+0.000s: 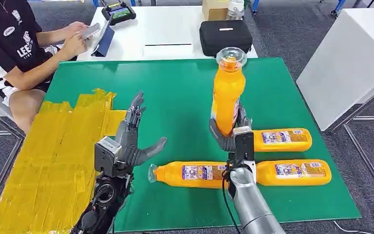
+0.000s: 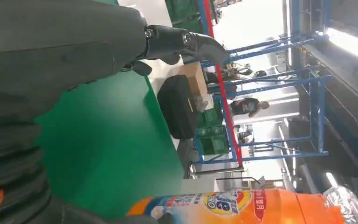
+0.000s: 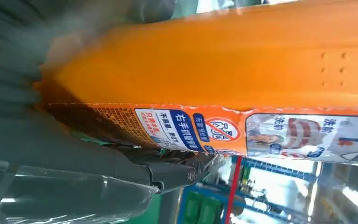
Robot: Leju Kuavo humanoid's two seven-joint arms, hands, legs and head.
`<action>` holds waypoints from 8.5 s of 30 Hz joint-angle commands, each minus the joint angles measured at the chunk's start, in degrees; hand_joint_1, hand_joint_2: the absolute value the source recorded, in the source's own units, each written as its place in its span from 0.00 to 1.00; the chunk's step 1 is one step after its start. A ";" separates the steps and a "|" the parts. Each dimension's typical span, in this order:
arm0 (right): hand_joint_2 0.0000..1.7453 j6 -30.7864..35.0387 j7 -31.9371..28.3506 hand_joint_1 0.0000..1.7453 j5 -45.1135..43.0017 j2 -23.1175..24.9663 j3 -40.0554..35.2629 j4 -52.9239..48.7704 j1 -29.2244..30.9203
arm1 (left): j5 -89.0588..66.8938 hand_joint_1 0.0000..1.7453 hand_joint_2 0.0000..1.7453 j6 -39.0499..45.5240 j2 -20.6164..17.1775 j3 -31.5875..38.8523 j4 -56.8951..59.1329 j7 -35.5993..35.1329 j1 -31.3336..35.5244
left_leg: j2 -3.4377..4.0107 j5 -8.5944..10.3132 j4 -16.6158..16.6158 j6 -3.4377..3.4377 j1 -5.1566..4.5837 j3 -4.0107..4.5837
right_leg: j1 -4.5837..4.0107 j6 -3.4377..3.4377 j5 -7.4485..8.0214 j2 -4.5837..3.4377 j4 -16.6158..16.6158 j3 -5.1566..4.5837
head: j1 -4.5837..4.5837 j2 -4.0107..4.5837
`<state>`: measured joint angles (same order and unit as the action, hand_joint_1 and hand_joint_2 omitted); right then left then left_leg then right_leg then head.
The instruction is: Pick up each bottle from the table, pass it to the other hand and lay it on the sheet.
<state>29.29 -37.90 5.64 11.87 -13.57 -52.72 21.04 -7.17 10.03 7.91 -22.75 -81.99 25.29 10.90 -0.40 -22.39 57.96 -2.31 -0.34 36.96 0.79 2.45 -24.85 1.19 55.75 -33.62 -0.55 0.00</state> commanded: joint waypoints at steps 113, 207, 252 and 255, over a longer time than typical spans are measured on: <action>1.00 -0.14 8.81 0.00 26.14 -9.48 -17.10 -33.91 -15.75 | -31.60 1.00 1.00 28.49 -5.08 5.63 15.09 -5.51 4.41 | -0.06 -0.13 -0.09 0.15 0.06 -0.35 | -0.04 -0.12 -0.15 0.00 -0.13 0.37 | 0.02 0.00; 1.00 -31.37 41.95 0.00 67.90 -14.76 -20.38 -6.20 -9.50 | -34.67 0.00 1.00 -8.17 -2.94 11.60 21.85 -10.59 9.95 | -0.08 -0.02 -0.11 0.21 0.10 -0.61 | -0.09 -0.21 -0.09 0.04 -0.14 0.65 | 0.04 0.00; 1.00 -0.18 16.73 1.00 24.13 -5.67 0.84 -29.34 -18.73 | 10.83 0.00 1.00 -21.59 -1.04 9.02 3.34 -10.24 0.09 | 0.10 -0.11 -0.03 0.26 0.08 -0.29 | -0.10 -0.32 -0.08 -0.14 -0.02 0.24 | 0.02 0.00; 1.00 -1.34 15.39 1.00 22.06 -5.76 -0.14 -27.77 -18.12 | 12.94 0.00 1.00 -22.60 -1.70 6.66 3.41 -10.69 0.67 | 0.09 -0.11 -0.05 0.27 0.08 -0.30 | -0.10 -0.32 -0.08 -0.13 -0.03 0.26 | 0.02 0.00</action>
<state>29.29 -20.24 31.58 5.57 -14.77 -82.18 1.60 2.67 -11.19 8.02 -10.84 -79.04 15.80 10.11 -0.30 -22.40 57.93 -2.16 -0.28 36.88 0.70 2.21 -24.84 1.10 55.74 -33.60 -0.52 0.00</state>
